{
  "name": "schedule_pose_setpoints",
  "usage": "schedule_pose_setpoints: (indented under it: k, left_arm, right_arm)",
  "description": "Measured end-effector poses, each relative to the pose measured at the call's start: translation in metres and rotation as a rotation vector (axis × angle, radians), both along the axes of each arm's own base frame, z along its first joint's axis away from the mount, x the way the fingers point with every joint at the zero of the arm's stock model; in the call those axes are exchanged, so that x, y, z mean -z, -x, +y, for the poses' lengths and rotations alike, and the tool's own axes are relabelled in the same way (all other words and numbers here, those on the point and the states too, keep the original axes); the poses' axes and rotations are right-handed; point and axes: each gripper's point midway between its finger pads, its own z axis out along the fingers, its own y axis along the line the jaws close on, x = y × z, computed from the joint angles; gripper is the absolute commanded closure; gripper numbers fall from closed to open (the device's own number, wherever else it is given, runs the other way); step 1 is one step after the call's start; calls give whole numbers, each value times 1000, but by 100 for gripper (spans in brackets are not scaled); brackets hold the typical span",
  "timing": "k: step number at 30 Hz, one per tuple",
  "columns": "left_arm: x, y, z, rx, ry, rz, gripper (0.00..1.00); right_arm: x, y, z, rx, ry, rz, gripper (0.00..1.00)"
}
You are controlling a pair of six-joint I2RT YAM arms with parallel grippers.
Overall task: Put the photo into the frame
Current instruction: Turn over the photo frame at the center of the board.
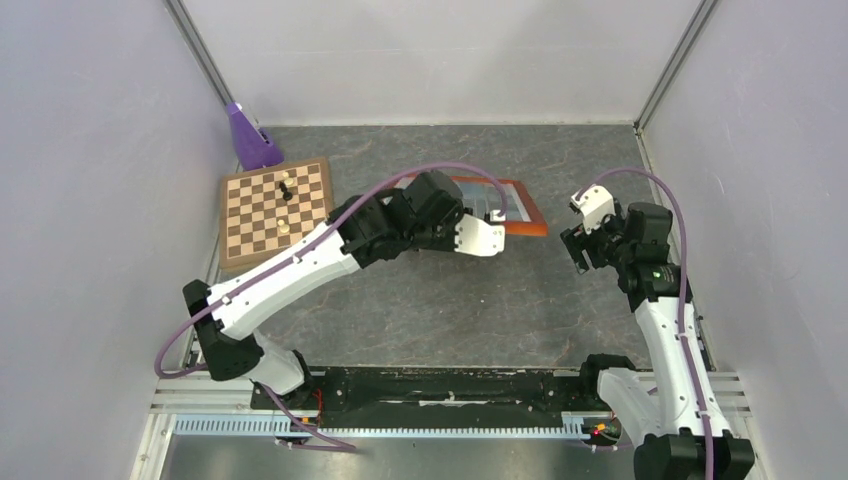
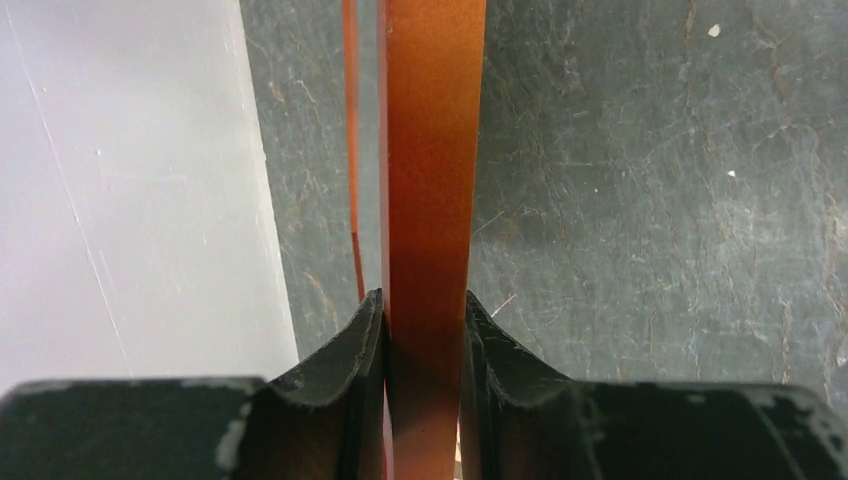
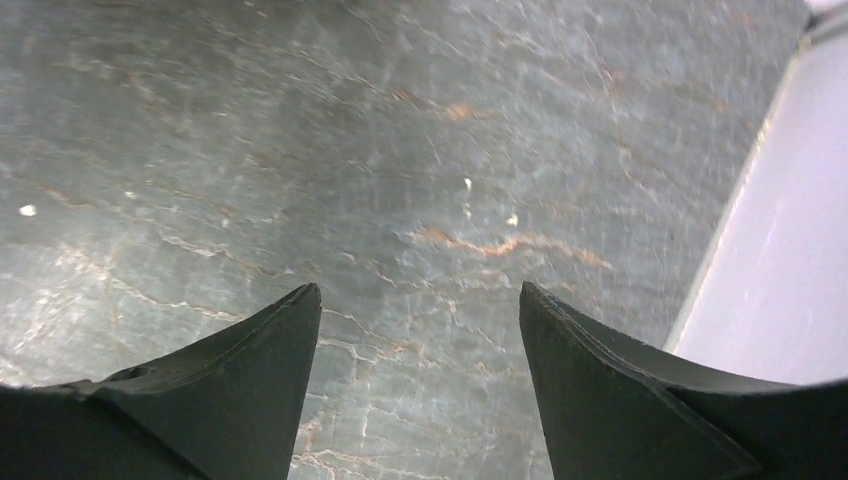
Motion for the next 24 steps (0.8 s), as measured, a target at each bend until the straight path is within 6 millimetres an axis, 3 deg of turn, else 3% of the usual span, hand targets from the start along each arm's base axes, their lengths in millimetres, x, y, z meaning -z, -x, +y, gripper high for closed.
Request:
schedule_pose_setpoints:
  k: [10, 15, 19, 24]
  left_arm:
    - [79, 8, 3, -135, -64, -91, 98]
    - [100, 20, 4, -181, -99, -186, 98]
    - [116, 35, 4, -196, -129, -301, 98]
    - [130, 47, 0, -208, -145, -414, 98]
  right_arm:
    - [16, -16, -36, 207, -56, 52, 24]
    - [37, -21, -53, 316, -206, 144, 23]
    - [51, -25, -39, 326, -358, 237, 20]
    - [54, -39, -19, 310, -527, 293, 19]
